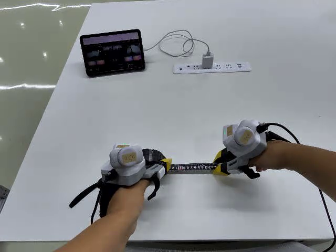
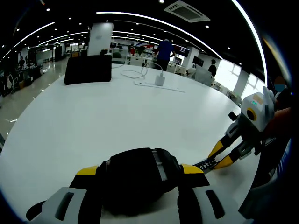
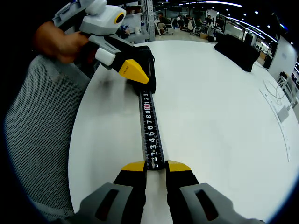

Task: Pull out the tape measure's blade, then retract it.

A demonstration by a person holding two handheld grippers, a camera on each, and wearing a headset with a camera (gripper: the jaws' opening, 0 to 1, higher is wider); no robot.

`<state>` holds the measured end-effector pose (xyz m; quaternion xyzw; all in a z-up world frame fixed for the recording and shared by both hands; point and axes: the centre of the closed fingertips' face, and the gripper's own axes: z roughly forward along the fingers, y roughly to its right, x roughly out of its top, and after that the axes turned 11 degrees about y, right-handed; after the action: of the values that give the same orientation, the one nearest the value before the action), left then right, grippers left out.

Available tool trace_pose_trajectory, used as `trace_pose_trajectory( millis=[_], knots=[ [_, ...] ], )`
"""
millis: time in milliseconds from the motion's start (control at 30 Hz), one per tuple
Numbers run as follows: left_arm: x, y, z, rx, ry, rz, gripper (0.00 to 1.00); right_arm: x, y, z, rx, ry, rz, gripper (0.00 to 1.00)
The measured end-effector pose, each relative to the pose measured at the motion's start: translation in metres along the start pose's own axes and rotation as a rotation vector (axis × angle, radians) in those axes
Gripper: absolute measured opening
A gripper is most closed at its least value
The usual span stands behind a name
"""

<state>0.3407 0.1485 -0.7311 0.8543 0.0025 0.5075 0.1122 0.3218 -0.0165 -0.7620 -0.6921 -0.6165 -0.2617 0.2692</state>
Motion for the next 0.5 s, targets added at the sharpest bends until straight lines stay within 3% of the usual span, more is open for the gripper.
trace_pose_trajectory(
  millis=[500],
  knots=[
    [0.0001,0.0,0.0006,0.002,-0.001,0.0,0.61,0.0059,-0.0008,0.0043,-0.002,0.012,-0.001,0.11]
  ],
)
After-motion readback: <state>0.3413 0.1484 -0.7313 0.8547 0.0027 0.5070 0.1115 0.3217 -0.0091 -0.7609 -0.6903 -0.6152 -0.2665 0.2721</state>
